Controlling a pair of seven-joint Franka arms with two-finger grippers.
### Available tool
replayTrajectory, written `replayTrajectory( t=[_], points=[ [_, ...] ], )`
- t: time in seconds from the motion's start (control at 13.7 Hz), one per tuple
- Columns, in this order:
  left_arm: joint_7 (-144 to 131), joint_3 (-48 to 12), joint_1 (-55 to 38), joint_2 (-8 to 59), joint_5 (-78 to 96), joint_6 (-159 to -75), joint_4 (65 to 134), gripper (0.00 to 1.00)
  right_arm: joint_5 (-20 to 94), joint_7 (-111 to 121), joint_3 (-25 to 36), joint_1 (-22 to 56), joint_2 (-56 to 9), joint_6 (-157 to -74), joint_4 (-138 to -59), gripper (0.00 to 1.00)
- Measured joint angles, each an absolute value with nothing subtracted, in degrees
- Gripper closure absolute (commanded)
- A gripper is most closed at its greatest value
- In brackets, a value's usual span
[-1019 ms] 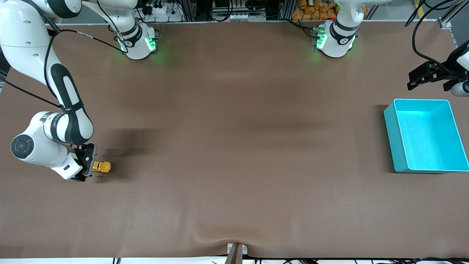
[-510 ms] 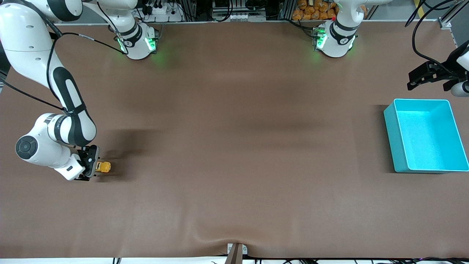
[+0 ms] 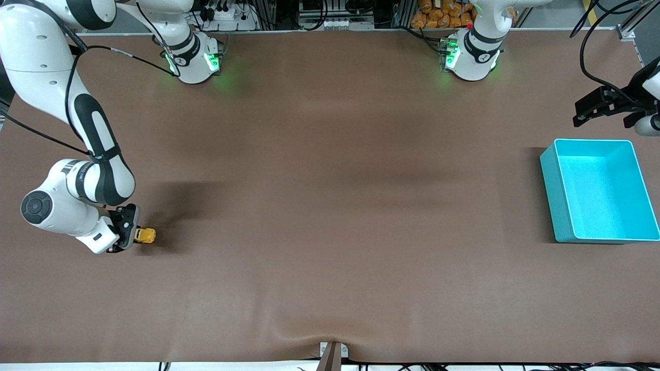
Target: Wind and store yellow beetle car
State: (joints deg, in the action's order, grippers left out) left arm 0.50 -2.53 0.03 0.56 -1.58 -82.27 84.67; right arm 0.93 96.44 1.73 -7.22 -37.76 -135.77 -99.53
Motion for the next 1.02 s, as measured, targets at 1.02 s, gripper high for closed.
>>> replayTrajectory(
  t=[1.02],
  points=[
    [0.5,-2.6,-0.1,0.6,-1.6,-82.3,84.9,0.0,1.0,101.3,1.9,-14.5,-38.3,-136.1,-98.9,1.0]
  ],
)
